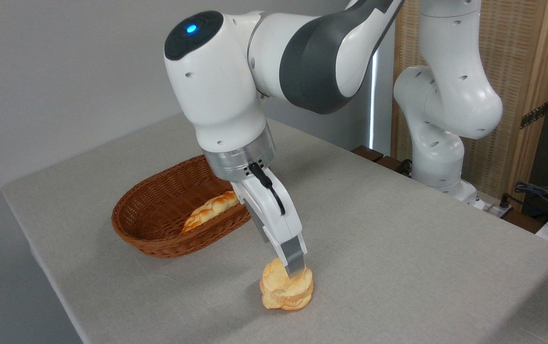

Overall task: Put bread into the basket
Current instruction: 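Close the gripper on the golden bun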

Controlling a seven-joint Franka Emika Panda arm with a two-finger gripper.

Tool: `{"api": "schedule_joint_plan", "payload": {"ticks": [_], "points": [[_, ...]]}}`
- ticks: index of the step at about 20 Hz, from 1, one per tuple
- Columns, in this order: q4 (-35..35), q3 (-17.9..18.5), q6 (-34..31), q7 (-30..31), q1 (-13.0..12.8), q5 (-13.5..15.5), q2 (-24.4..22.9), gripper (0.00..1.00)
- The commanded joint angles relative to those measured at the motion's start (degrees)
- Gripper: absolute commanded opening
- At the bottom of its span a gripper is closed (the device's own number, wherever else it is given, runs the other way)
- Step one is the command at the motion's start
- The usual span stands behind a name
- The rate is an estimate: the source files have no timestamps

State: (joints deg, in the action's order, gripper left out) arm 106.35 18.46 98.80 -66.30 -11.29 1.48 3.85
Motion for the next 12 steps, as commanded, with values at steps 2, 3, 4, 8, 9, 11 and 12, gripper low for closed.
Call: {"api": "schedule_joint_plan", "payload": {"ticks": [2,3,4,8,9,11,12], "points": [[1.5,0.4,0.4,-3.0,-0.1,-3.2,0.5,1.00],[1.5,0.4,0.5,-3.0,-0.1,-3.2,1.0,1.00],[1.5,0.4,0.9,-3.0,-0.1,-3.3,1.4,1.00],[1.5,0.4,2.0,-3.0,-0.1,-3.3,3.0,1.00],[1.5,0.3,2.1,-3.0,-0.1,-3.2,3.4,1.00],[1.5,0.2,2.7,-3.0,-0.1,-3.3,3.9,1.00],[1.5,0.1,2.9,-3.0,-0.1,-3.2,4.2,1.00]]}}
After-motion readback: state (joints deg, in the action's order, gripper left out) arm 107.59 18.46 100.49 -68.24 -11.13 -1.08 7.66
